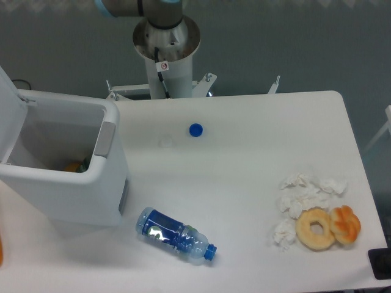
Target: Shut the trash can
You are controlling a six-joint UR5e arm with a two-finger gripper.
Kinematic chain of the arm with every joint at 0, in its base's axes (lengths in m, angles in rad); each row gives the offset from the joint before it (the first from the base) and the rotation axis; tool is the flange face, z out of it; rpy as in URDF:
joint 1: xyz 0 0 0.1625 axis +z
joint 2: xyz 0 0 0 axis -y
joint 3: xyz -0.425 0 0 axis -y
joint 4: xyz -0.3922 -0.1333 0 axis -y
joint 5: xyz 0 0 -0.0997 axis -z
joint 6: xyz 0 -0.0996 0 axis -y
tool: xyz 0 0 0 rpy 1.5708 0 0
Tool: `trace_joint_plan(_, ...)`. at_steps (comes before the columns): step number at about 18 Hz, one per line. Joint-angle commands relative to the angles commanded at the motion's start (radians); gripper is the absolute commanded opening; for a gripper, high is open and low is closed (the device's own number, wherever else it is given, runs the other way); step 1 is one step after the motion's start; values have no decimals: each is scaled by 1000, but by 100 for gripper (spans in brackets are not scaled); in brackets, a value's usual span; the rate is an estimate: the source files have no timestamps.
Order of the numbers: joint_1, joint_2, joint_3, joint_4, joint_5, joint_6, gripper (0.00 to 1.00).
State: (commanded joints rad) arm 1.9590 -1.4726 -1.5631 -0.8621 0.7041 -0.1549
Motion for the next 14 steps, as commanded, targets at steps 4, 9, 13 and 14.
trace_joint_plan(4,-35,-29,0,0,0,0,100)
trace_joint_plan(9,-58,-71,11,3,0,29,100)
trace_joint_plan(13,-71,-92,15,8,0,37,100)
trace_joint_plan(14,-72,-95,15,8,0,38,100)
